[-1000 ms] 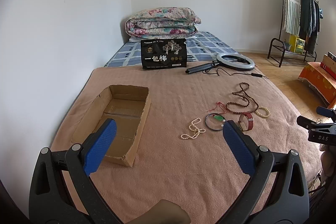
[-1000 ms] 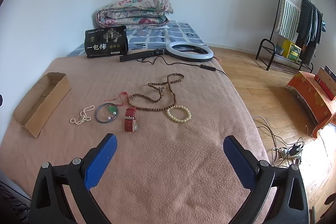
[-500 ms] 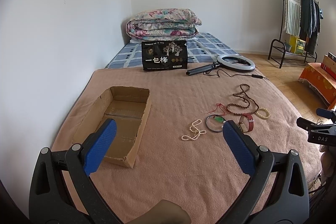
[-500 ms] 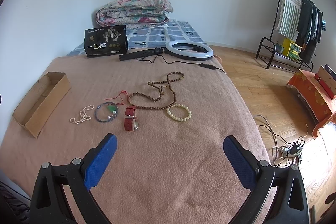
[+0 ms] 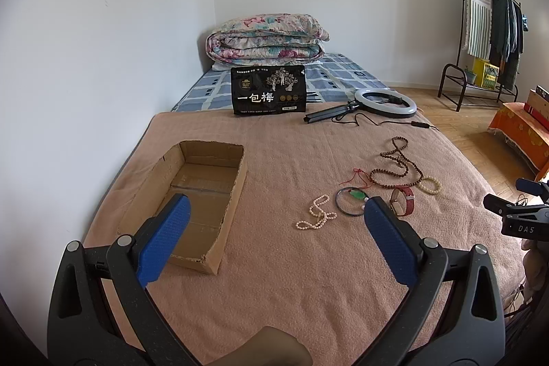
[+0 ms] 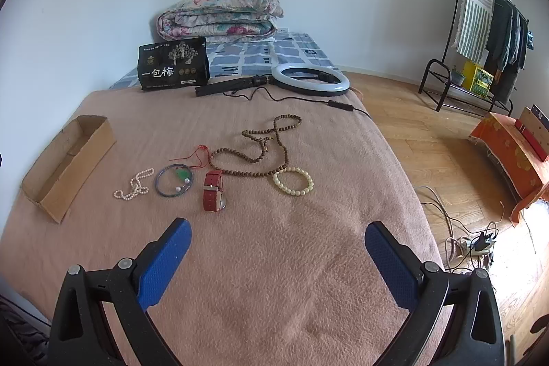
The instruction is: Organize jewelry
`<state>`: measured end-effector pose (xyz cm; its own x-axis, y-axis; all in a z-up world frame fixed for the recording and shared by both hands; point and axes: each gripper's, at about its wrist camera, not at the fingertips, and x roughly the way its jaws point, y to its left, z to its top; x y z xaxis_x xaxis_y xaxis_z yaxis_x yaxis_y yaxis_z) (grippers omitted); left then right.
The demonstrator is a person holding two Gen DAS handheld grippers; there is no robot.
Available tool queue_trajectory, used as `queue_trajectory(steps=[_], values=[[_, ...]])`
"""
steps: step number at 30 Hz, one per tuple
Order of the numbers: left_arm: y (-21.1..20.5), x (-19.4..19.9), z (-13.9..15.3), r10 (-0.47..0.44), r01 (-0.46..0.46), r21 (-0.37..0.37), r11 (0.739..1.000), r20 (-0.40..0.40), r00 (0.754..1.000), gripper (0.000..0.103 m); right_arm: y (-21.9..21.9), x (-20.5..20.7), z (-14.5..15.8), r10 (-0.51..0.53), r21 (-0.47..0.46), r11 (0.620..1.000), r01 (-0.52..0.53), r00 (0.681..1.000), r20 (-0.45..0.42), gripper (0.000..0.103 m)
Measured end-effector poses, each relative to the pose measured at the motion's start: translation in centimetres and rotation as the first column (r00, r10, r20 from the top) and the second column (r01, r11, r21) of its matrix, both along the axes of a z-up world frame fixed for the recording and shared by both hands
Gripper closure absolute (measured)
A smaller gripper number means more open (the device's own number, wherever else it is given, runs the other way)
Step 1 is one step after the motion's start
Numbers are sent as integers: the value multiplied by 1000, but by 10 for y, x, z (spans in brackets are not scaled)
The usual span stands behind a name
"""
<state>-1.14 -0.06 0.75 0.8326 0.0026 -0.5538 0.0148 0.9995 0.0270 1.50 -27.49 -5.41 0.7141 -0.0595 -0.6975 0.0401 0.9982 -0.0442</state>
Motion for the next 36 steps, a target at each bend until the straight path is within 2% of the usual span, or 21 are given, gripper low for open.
queue_trajectory(steps=[36], values=[[-6,3,3,0,0,10,1000,-7,1000,0,-3,5,-2,-7,26,1000,8,999,-34,1]])
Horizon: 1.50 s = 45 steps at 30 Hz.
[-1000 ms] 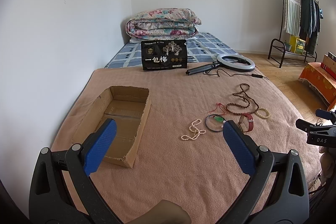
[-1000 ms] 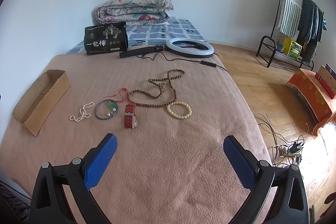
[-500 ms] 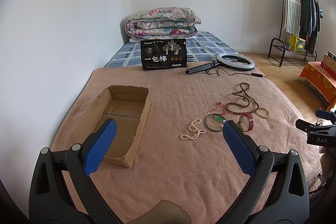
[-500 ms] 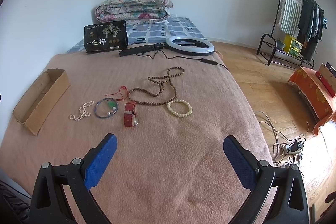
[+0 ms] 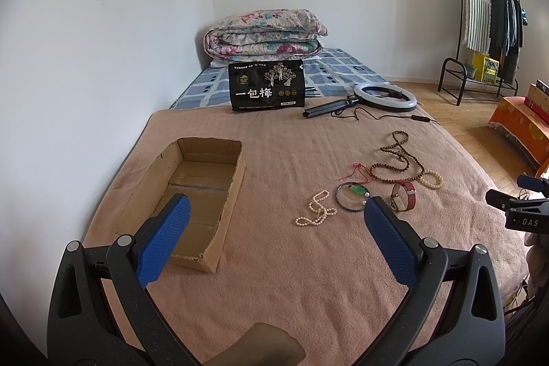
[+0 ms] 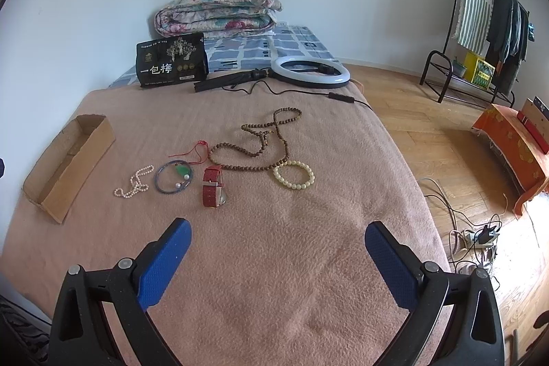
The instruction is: Organize jewelry
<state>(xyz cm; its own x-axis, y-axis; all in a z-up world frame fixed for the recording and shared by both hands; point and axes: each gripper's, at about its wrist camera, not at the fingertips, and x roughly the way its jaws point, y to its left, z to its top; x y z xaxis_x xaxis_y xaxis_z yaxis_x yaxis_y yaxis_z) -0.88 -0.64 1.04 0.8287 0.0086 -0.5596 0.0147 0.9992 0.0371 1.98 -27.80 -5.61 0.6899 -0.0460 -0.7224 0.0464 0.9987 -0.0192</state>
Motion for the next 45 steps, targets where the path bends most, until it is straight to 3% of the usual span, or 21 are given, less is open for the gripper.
queue_trajectory(steps=[11,23,29,36,40,45], values=[[8,22,-12,14,-14,37,999,-23,1000,0,-21,11,-1,-47,58,997,49,998,-29,1],[0,50,-24,-44,47,29,998,-110,993,0,-27,37,3,-13,-27,1000,13,1000,4,3],[-12,66,-34,-101,106,20,994,-158,982,1,-36,62,-6,19,-36,999,-20,999,-30,3],[-26,94,-57,-165,165,-21,986,-257,952,19,-42,99,-26,39,-55,998,-44,995,-94,3],[-33,106,-72,-196,197,-29,980,-308,931,24,-45,118,-40,44,-72,996,-53,991,-124,3],[-40,122,-90,-224,216,-62,974,-356,907,32,-49,144,-55,63,15,998,-62,982,-176,3]])
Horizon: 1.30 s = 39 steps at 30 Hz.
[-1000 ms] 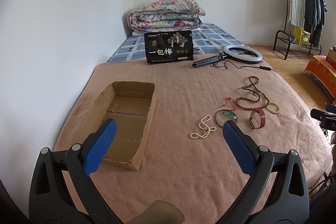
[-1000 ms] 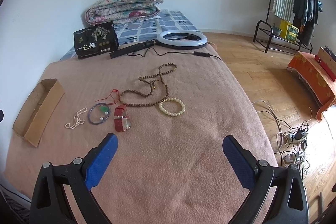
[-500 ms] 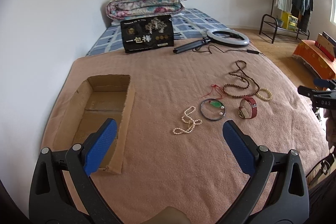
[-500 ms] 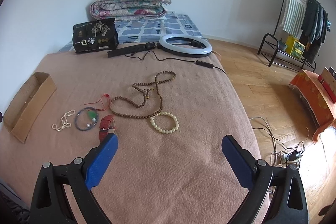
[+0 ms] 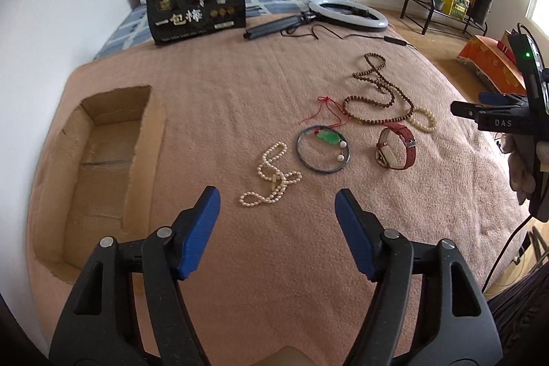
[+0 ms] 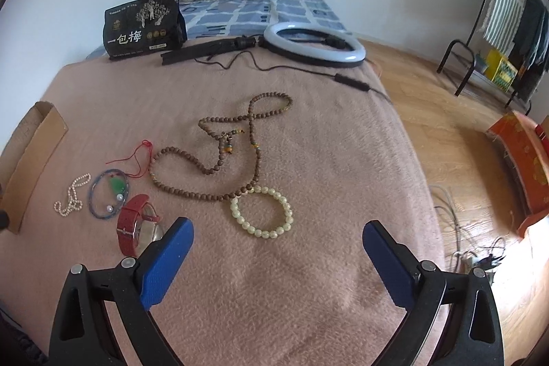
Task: Organize jewelry
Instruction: 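Close the left tool on the pearl necklace while the right tool nears the mala, then close the right tool on the brown mala while the left tool lifts the pearls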
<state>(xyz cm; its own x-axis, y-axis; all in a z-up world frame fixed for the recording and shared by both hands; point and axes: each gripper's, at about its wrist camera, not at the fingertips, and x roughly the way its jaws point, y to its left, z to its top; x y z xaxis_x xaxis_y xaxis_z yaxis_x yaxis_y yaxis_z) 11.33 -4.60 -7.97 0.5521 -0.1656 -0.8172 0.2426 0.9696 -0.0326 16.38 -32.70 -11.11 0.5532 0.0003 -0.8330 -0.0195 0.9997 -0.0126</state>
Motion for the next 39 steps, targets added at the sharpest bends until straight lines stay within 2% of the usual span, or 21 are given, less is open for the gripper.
queue_trajectory(steps=[6,10,23,29,31,36,39], values=[[-5,21,-20,-19,17,-27,999,-52,998,39,-8,36,-17,-43,111,993,50,997,-61,3],[-9,36,-37,-32,29,-33,999,-95,995,39,-13,57,-26,-75,157,984,89,993,-91,3],[-15,74,-85,-48,53,22,998,-179,983,43,1,100,-57,-52,165,983,81,984,-170,3],[-11,79,-96,-46,53,30,998,-200,979,51,6,112,-69,-46,144,987,75,980,-194,3],[-10,80,-96,-48,56,34,998,-195,980,55,6,115,-73,-51,144,986,82,977,-205,3],[-9,84,-97,-35,40,25,999,-193,981,77,8,123,-80,-57,128,988,87,973,-225,3],[-8,86,-98,-27,34,35,999,-192,981,87,13,126,-83,-46,113,991,74,972,-229,3]])
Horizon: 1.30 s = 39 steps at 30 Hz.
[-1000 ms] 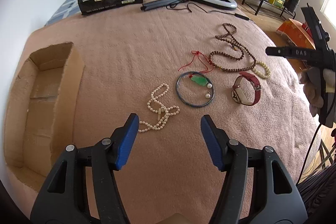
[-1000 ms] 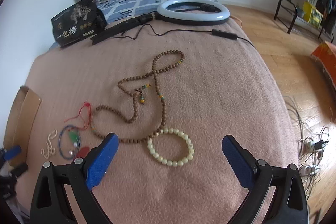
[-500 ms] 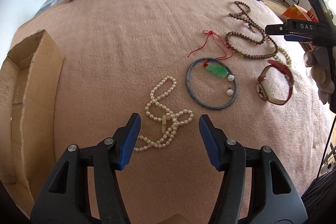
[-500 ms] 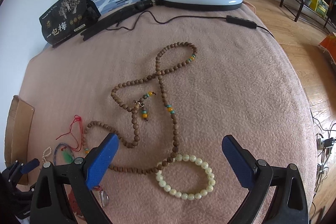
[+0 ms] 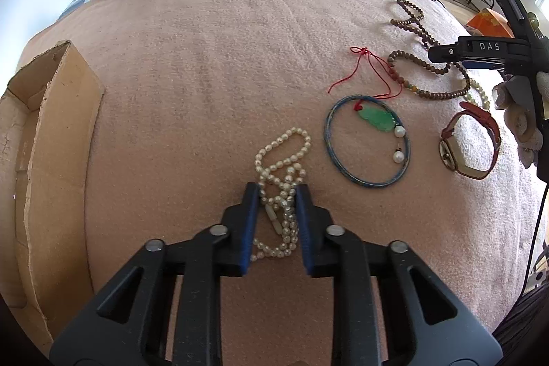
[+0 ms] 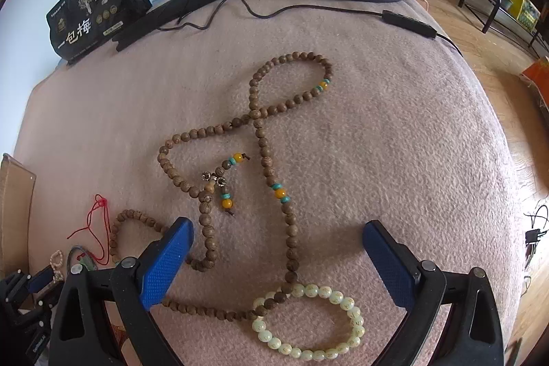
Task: Organize jewelry
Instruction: 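Close the right tool on the brown mala while the left tool lifts the pearls, then carry the pearls in the left tool and mala in the right tool to the box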
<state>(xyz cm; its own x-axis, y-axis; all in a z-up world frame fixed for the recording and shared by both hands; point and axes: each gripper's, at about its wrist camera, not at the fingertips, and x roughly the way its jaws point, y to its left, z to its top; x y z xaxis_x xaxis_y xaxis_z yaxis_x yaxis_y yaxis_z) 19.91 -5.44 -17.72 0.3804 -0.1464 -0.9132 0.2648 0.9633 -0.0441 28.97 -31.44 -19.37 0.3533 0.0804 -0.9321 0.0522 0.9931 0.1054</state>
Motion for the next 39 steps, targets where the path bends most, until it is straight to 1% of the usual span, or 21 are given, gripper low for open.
queue_trajectory(steps=[3,5,6,7,8,9,10,11,12,13,14,18,24,32,39], values=[[1,1,0,11,-11,2,1000,1,1000,92,6,3,-2,9,-33,999,-9,1000,-8,3],[1,1,0,16,-16,0,1000,2,1000,93,10,3,-2,19,-64,998,-20,1000,-10,15],[1,1,0,17,-17,0,1000,3,1000,93,11,3,-1,28,-66,997,-28,1000,-6,18],[1,1,0,18,-18,1,1000,6,1000,93,12,2,1,38,-61,997,-38,999,-3,28],[1,1,0,19,-19,2,1000,8,1000,93,12,2,3,45,-57,997,-44,999,0,41],[1,1,1,20,-20,1,1000,10,1000,95,12,1,4,49,-52,997,-49,999,3,48],[1,0,1,23,-23,0,1000,12,1000,97,11,1,6,54,-40,998,-53,999,5,65],[1,0,2,25,-25,-2,1000,14,1000,97,10,0,6,55,-23,998,-55,998,6,75],[1,-1,3,27,-27,-4,1000,16,1000,97,9,-1,7,55,-3,999,-55,998,11,78],[1,-1,4,28,-28,-5,1000,18,999,97,7,-2,8,55,15,998,-56,998,17,89],[1,-1,6,28,-28,-6,1000,21,999,97,7,-4,9,55,26,998,-55,998,23,97],[-2,-5,14,20,-19,-12,1000,45,999,98,4,-10,17,53,47,997,-55,997,55,99],[-3,-9,33,27,-24,-42,999,86,996,98,2,-18,44,43,38,998,-49,990,132,99],[1,-22,73,41,-26,-88,996,179,983,98,12,-37,89,53,16,998,-58,970,237,99],[10,-39,109,61,-30,-125,992,254,965,98,26,-51,124,80,-24,997,-76,943,322,99]])
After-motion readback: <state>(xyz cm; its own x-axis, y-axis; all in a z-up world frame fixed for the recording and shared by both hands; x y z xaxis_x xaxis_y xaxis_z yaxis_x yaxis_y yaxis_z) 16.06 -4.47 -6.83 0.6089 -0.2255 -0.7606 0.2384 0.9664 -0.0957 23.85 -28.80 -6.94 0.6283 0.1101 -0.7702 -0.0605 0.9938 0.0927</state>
